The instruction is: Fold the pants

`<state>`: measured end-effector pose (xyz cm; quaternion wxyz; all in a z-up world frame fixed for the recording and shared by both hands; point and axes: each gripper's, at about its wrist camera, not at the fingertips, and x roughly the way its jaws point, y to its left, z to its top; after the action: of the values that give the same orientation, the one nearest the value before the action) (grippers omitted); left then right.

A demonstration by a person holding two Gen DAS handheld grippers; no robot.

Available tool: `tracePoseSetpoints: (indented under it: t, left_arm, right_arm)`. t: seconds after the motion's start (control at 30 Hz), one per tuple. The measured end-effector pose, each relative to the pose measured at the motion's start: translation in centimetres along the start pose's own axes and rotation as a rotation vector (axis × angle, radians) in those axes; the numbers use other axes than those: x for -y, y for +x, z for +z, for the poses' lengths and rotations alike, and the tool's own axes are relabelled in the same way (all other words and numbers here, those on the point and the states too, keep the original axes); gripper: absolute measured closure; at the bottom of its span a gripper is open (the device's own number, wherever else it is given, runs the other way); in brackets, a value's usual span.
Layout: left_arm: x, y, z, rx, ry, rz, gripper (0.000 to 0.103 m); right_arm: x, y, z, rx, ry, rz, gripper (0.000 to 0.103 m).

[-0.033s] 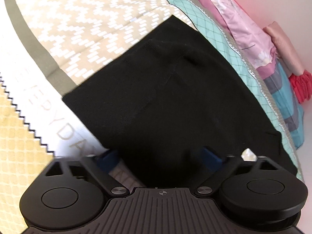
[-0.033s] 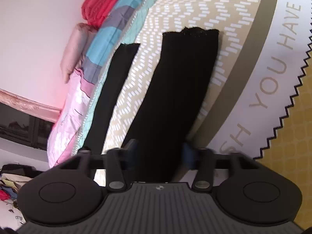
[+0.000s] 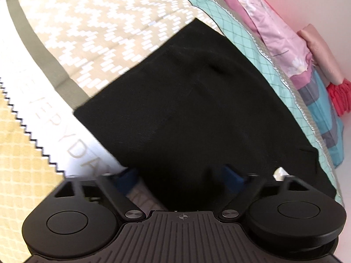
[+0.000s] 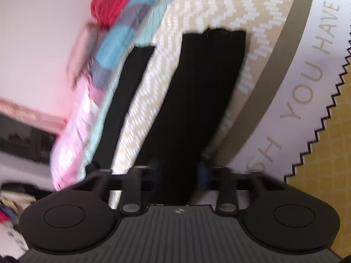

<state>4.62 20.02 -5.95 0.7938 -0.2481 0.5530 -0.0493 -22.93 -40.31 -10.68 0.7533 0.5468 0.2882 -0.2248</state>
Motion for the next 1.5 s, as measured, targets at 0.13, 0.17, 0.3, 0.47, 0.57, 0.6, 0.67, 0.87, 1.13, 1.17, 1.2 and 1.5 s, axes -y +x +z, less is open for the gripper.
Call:
tracePoseSetpoints:
  t: [0.13, 0.17, 0.3, 0.47, 0.57, 0.6, 0.67, 0.87, 1.13, 1.17, 1.2, 1.5]
  left_arm:
    - [-1.2, -0.2, 0.7, 0.006, -0.015, 0.047, 0.008]
    - [-1.5, -0.2, 0.9, 0.006, -0.025, 0.048, 0.012]
    - [-1.5, -0.8, 1.7, -0.004, -0.035, 0.045, 0.029]
    - [0.7, -2.9, 3.8, 0.041, -0.011, -0.015, 0.029]
    - [3.1, -3.4, 6.5, 0.088, 0.034, -0.03, 0.032]
    - [3.8, -3.3, 7.3, 0.1, 0.046, -0.03, 0.032]
    - [5.4, -2.5, 9.4, 0.109, 0.079, -0.036, 0.032]
    - [8.9, 4.4, 15.3, 0.054, 0.141, 0.036, 0.032]
    - [9.7, 8.9, 19.3, -0.116, 0.082, -0.014, 0.002]
    - [9.4, 8.1, 19.6, -0.088, 0.063, -0.059, 0.0]
    - [9.5, 7.3, 20.1, -0.047, 0.043, -0.093, 0.0]
    - [9.0, 4.1, 19.2, 0.148, -0.014, -0.034, 0.0]
  right_arm:
    - [-0.9, 0.5, -0.6, -0.035, -0.075, -0.02, 0.092]
    - [-1.2, 0.8, -0.5, -0.039, -0.09, -0.03, 0.093]
    - [-4.2, 1.7, 0.4, -0.043, -0.228, -0.092, 0.095]
    - [-8.0, 1.1, 2.1, -0.017, -0.304, -0.031, 0.095]
    - [-10.9, 2.0, 4.5, -0.009, -0.355, 0.003, 0.095]
    - [-11.9, 2.7, 5.4, -0.006, -0.374, 0.008, 0.095]
    - [-13.9, 4.3, 7.2, -0.004, -0.399, 0.014, 0.095]
    - [-18.3, 12.7, 11.9, -0.049, -0.414, -0.016, 0.096]
    - [-18.3, 20.7, 15.2, -0.111, -0.274, -0.023, 0.071]
    - [-18.1, 20.1, 15.3, -0.079, -0.276, 0.02, 0.058]
    - [-17.6, 19.1, 15.6, -0.031, -0.269, 0.048, 0.046]
    - [-11.8, 9.5, 13.3, 0.291, -0.234, -0.054, 0.046]
